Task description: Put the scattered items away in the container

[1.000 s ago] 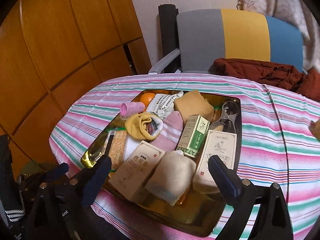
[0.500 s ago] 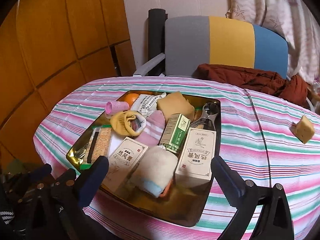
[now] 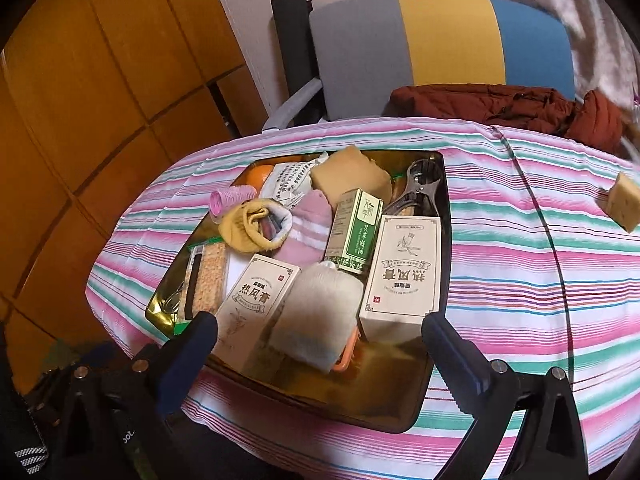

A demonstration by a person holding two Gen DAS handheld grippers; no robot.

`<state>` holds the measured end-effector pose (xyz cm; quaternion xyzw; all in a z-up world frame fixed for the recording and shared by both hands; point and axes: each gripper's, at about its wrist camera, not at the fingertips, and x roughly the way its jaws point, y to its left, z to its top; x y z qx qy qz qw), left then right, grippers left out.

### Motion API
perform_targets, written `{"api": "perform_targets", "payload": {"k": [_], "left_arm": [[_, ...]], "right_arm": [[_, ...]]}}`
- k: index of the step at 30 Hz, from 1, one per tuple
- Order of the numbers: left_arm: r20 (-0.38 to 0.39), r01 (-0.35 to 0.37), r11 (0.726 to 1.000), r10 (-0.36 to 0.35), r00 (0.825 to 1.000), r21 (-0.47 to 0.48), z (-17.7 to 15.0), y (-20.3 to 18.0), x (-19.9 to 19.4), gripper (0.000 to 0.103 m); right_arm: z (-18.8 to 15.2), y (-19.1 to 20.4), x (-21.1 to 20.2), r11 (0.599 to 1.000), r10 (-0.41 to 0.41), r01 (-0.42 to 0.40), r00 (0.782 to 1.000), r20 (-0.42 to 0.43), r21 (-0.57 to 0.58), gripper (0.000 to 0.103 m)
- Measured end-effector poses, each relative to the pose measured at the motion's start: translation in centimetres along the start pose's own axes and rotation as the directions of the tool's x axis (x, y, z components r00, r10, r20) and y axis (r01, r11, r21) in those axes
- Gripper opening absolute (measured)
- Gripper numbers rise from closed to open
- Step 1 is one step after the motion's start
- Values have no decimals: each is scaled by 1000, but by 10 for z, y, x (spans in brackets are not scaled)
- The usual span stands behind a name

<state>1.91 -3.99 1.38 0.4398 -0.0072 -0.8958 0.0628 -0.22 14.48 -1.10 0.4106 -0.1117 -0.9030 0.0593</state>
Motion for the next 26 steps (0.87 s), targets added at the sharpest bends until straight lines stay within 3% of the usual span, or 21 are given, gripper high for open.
{"api": "perform_targets", "payload": {"k": [14, 18, 26], "left_arm": [[-41, 14, 1000, -15, 999, -9, -1, -4, 7, 61], [-48, 23, 999, -24, 999, -25, -2, -2, 10, 54], [-39, 6, 1000, -7, 999, -20, -2, -1, 11, 53]], "right_arm": [[0, -1, 2, 1000, -4, 4, 1000, 6, -7, 103], [0, -1, 4, 1000, -1, 1, 1000, 4, -9, 103], [-1, 0, 4, 1000, 0, 0, 1000, 2, -9, 103]]}}
